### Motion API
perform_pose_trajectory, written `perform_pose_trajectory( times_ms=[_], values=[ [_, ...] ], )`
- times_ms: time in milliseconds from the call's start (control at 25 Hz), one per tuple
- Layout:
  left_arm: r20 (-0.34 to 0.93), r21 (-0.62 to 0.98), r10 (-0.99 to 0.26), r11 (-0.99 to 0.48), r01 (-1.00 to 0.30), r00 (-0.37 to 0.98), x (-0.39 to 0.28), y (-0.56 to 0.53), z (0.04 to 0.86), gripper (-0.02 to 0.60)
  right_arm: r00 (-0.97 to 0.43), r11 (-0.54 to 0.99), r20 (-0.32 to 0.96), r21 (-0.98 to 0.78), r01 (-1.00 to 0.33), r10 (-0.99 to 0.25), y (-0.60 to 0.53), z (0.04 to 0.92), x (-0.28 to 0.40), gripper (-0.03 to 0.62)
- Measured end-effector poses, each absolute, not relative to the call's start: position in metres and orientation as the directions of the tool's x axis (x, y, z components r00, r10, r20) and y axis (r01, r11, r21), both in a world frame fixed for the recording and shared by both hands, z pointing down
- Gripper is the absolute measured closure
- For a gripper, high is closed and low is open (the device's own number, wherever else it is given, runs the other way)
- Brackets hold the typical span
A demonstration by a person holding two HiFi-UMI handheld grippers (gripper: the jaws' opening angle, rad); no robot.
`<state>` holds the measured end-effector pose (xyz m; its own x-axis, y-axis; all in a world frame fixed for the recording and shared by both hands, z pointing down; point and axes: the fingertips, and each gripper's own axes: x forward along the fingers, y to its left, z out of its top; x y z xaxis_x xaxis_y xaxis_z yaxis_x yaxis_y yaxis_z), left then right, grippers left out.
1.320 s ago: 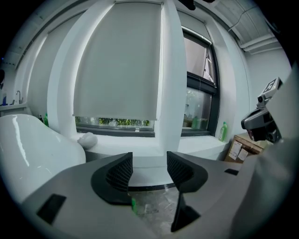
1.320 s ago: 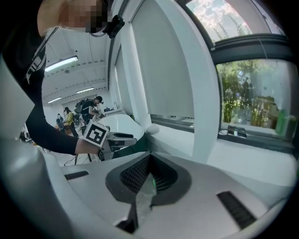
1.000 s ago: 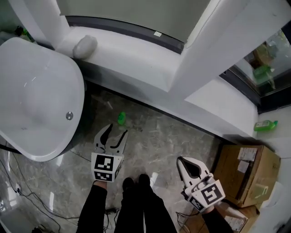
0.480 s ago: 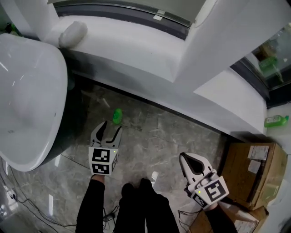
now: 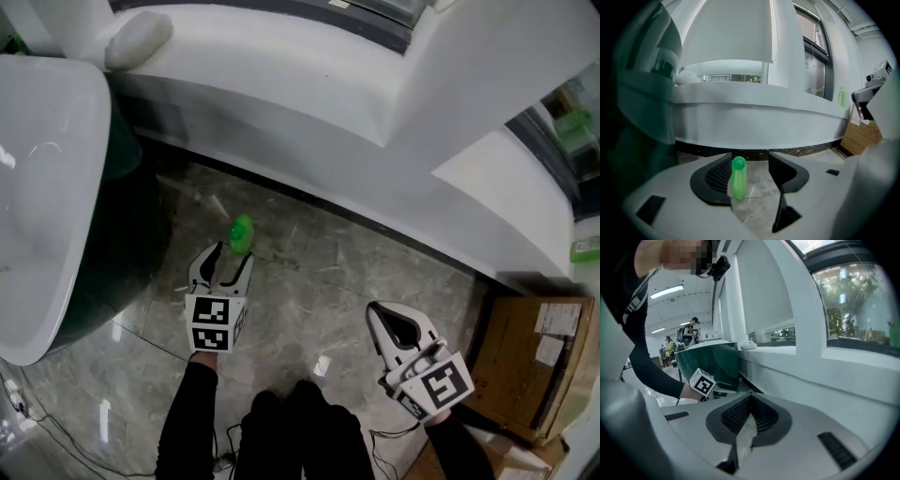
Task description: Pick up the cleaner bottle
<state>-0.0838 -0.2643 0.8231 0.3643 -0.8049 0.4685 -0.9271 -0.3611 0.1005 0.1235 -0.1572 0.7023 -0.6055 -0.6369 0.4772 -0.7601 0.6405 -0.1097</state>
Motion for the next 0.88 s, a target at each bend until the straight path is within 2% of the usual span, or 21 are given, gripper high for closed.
perform_pose_trajectory(
  times_ms=[880],
  values=[
    [0.485,0.129,-0.807,-0.315,-0.940,0.337,-0.100,-0.296,0.948,0.336,-0.615,0.651,0.444,-0.089,-0.754,-0.652,-0.192,0.811,0.128,0.591]
  ],
)
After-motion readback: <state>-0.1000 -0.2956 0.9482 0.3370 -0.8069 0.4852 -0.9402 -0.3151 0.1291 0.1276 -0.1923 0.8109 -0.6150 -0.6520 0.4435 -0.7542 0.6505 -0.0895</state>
